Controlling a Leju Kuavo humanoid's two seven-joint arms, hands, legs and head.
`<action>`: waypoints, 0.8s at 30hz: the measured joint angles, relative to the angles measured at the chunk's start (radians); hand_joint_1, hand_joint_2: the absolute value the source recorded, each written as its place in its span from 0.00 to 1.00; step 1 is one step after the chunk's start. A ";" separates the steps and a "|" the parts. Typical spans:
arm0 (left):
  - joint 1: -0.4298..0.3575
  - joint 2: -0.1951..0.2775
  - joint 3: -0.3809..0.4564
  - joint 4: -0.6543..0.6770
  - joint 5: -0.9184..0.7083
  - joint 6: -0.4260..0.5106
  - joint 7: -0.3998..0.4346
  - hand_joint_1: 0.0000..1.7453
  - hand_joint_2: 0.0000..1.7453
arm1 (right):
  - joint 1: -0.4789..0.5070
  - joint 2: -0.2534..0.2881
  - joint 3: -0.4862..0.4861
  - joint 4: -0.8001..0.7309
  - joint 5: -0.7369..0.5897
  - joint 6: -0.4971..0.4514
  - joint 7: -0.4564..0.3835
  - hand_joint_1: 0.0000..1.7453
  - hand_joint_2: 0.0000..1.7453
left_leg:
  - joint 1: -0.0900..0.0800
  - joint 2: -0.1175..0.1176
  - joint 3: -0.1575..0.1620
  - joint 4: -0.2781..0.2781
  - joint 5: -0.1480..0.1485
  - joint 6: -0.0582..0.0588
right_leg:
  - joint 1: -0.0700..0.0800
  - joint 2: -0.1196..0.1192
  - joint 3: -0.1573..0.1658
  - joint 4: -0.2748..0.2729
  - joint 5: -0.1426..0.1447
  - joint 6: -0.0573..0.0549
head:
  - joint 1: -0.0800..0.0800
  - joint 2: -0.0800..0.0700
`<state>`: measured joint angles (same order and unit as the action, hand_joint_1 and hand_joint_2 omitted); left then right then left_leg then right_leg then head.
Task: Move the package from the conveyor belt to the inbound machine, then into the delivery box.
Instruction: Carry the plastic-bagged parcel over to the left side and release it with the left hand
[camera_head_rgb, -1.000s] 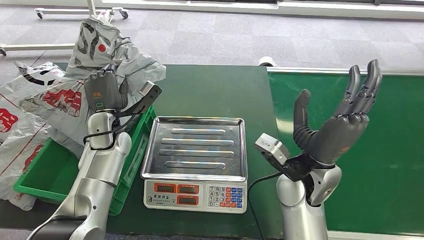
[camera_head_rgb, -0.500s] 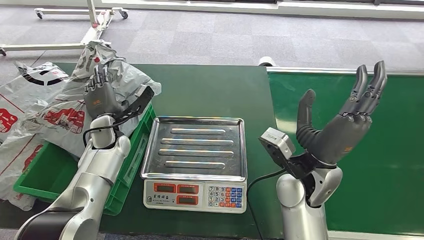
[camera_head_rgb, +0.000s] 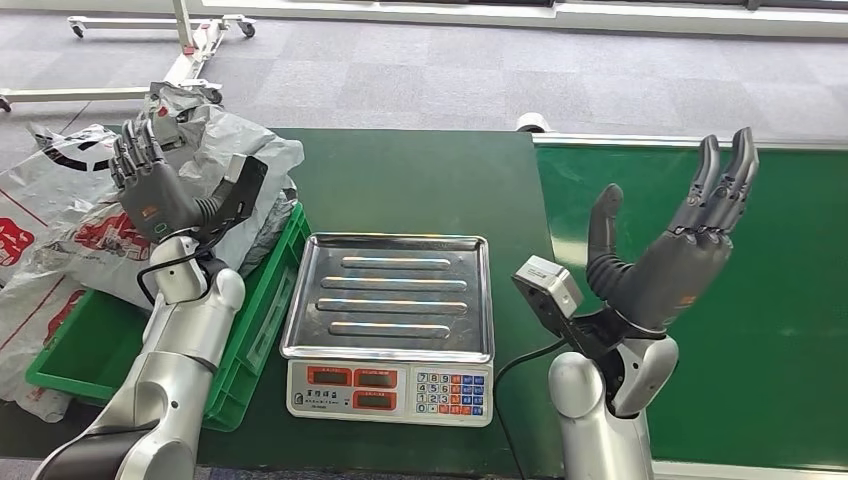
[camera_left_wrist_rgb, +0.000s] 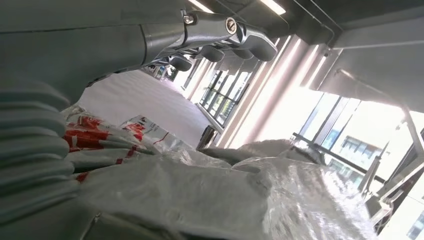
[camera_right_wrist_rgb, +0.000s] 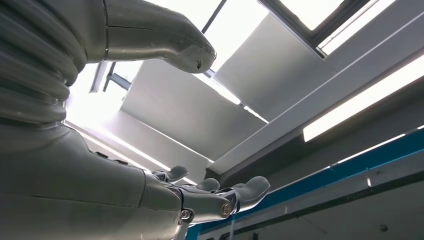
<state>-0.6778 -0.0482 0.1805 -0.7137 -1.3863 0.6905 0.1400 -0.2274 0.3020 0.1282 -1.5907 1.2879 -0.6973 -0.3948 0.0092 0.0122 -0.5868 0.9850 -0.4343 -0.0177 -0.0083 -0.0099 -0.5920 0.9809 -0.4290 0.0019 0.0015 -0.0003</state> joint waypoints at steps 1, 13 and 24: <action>0.013 -0.005 0.012 -0.035 0.010 0.002 -0.021 0.00 0.75 | 0.001 0.000 0.000 0.000 -0.002 0.000 -0.007 0.00 1.00 | 0.000 0.000 0.000 0.000 0.000 0.000 | 0.000 0.000 0.000 0.000 0.000 0.000 | 0.000 0.000; 0.078 -0.140 0.263 -0.367 0.265 0.003 -0.557 0.00 0.00 | 0.004 0.000 -0.008 0.004 -0.029 0.000 -0.089 0.00 1.00 | 0.000 0.000 0.000 0.000 0.000 0.000 | 0.000 0.000 0.000 0.000 0.000 0.000 | 0.000 0.000; 0.103 -0.213 0.269 -0.488 0.585 -0.139 -0.507 0.00 0.50 | 0.007 0.001 -0.033 0.010 -0.029 0.000 -0.109 0.00 1.00 | 0.000 -0.002 -0.001 0.000 0.000 0.000 | 0.000 -0.002 0.000 0.000 0.000 0.000 | 0.000 0.000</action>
<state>-0.5752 -0.2612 0.4494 -1.2022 -0.8013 0.5511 -0.3675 -0.2206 0.3033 0.0952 -1.5808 1.2588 -0.6973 -0.5043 0.0092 0.0105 -0.5873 0.9850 -0.4345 -0.0178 -0.0082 -0.0118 -0.5916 0.9806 -0.4292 0.0018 0.0015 -0.0003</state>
